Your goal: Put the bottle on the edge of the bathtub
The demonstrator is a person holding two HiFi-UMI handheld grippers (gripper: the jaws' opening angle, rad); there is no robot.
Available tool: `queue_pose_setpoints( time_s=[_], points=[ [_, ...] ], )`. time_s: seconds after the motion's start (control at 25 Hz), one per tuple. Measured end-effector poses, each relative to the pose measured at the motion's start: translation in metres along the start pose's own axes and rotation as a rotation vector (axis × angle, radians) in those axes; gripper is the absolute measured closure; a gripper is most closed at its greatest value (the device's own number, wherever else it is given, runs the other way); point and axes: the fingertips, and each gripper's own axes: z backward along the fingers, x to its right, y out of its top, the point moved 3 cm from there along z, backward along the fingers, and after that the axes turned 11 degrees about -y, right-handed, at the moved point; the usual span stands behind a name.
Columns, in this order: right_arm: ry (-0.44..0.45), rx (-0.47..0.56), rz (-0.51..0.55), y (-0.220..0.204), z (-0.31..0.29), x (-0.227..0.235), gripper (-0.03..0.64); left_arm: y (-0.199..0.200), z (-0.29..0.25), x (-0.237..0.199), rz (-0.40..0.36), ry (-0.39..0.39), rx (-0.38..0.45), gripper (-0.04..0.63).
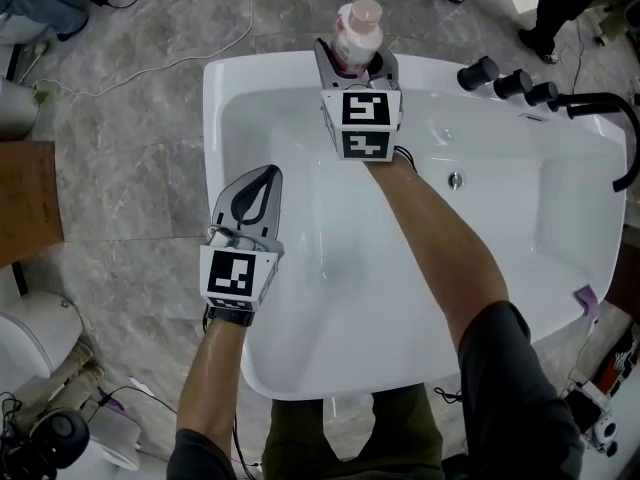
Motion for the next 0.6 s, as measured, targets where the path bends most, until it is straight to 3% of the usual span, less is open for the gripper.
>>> queue_pose_setpoints(
  time_s=[0.28,0.6],
  points=[
    [-0.027,-0.012,-0.026,-0.0037,-0.0030,0.0046,0.385,-0.0030,0.0011,0.0011,0.009,-0.004,-0.010,0.595],
    [0.006,-0.011,0.000,-0.0022,-0.0022,0.0025,0.380,0.0036,0.0036,0.0000,0.001,-0.004,-0.005,0.595]
  ],
)
